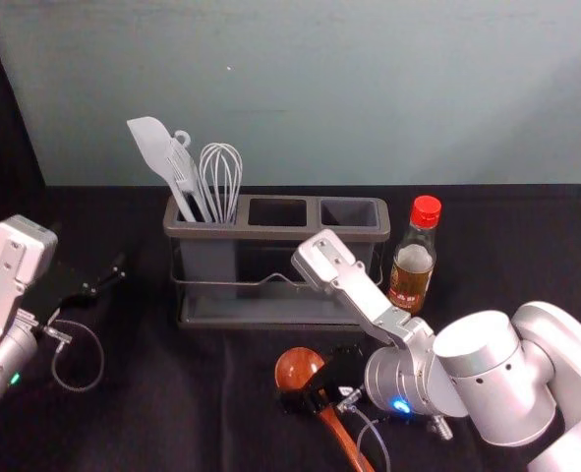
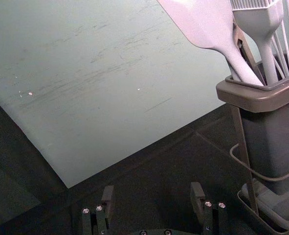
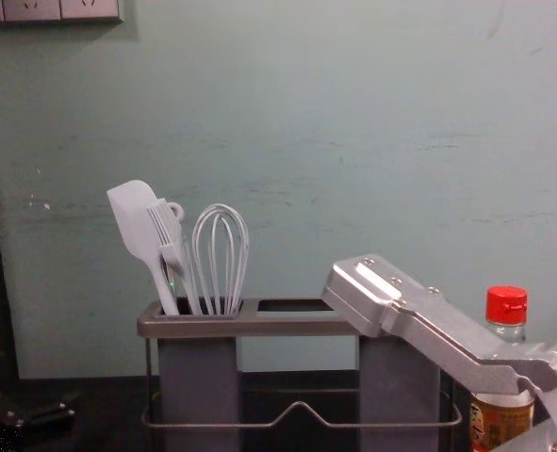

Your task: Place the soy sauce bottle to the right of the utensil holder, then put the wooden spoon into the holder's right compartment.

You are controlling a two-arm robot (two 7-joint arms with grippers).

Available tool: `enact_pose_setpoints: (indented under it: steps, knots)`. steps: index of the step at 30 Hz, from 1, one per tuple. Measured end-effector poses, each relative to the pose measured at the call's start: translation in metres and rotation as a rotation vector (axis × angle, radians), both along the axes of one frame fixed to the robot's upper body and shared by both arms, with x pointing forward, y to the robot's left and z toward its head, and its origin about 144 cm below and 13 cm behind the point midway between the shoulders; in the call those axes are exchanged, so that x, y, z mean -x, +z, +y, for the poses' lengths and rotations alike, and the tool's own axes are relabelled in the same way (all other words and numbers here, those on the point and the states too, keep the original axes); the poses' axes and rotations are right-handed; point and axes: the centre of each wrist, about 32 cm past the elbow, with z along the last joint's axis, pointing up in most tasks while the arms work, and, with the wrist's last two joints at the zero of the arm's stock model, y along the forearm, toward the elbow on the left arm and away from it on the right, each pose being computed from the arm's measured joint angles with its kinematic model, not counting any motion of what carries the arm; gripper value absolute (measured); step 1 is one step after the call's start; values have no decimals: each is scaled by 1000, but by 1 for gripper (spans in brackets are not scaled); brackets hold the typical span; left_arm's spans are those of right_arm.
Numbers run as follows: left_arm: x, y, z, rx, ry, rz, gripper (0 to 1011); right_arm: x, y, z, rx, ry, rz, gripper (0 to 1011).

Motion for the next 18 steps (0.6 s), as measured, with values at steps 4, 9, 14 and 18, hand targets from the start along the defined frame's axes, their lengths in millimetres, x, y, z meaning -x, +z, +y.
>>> enact_pose_setpoints:
  steps: [4, 9, 14, 18]
  knots:
    - [0, 0, 0, 0, 0, 0, 1012, 0, 0, 0, 0, -1, 0, 840]
    - [0, 0, 0, 0, 0, 0, 1012, 4, 2, -2, -18, 12, -31, 839]
    - [0, 0, 0, 0, 0, 0, 1012, 29, 18, -16, -115, 68, -237, 840]
    - [0, 0, 0, 0, 0, 0, 1011, 47, 33, -24, -176, 97, -383, 839]
